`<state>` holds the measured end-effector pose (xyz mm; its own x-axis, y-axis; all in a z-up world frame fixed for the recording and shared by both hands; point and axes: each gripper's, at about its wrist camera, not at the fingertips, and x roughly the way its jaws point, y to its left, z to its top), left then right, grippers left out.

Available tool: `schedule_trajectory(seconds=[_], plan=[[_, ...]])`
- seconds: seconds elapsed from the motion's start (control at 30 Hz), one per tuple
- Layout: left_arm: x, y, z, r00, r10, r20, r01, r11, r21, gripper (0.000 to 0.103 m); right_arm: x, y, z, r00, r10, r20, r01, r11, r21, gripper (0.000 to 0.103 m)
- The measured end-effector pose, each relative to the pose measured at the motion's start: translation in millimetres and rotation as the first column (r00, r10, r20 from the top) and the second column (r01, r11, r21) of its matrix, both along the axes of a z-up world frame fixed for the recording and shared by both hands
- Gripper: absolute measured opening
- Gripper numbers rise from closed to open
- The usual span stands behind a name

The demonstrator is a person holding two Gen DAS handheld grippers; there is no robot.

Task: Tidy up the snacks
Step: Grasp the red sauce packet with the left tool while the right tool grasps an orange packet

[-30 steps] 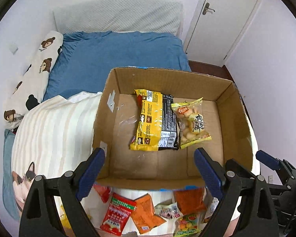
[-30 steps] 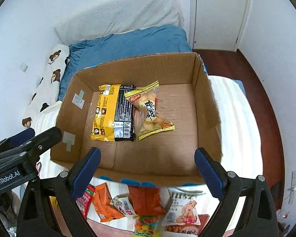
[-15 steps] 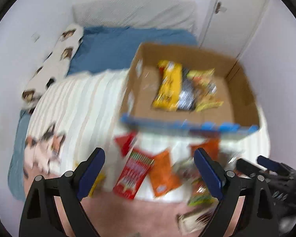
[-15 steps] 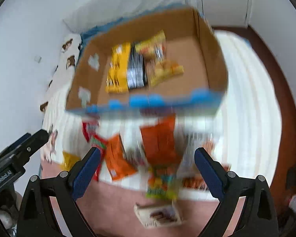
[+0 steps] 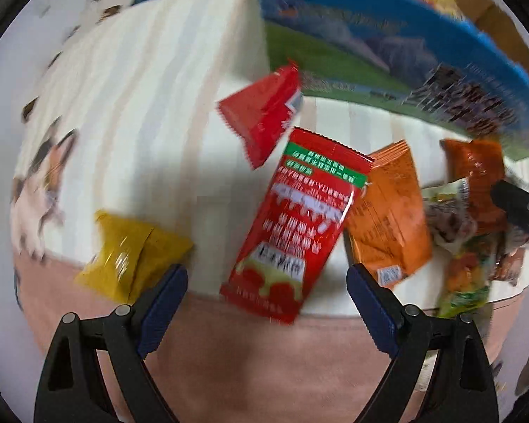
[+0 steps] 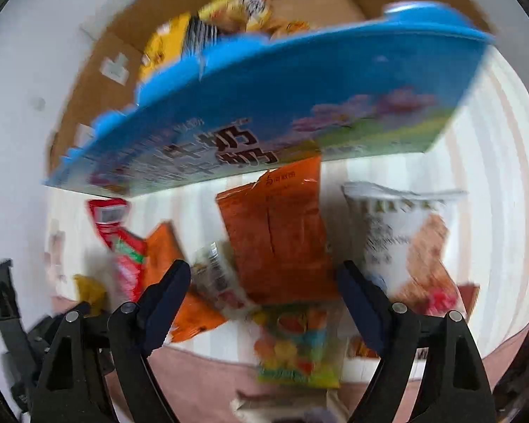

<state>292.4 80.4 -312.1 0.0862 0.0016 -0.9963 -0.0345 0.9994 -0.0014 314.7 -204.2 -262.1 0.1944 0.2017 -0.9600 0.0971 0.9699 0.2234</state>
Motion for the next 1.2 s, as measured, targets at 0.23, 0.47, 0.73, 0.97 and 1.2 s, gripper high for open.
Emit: schedule_trajectory(seconds=[0.23,0.47,0.73,0.97,1.2], plan=[[28,-7,-31,0.995,-0.088,-0.046,0.088,0.996,-0.012,0.063,17,15,-23,0.999,0.005,-0.036,-0.01,0.989,-0.145,0.066],[5,27,-30,0.983,0.14,-0.115,-0.158,0.974,-0.163,0.06,-7,-4,-16,0.991,-0.05,-0.121,0.047,0.999,-0.022,0.058],[-11,18,-54,0.987,0.044,-0.155,-0.07,0.983,-0.168,0.062,-14,-7,-33,0.979,-0.054,-0.196,0.058,0.998,0.012,0.075],[-31,-5,-36,0.99,0.098,-0.101,-0.112,0.983,-0.143,0.052,-20,-1,-31,0.991,-0.045,-0.124,0.039,0.998,-0.049,0.053],[-71,-12,-9,0.989,0.129,-0.078,-0.143,0.97,-0.199,0.052,-43,-6,-5,0.995,-0.067,-0.075,0.071,0.997,0.042,0.051]])
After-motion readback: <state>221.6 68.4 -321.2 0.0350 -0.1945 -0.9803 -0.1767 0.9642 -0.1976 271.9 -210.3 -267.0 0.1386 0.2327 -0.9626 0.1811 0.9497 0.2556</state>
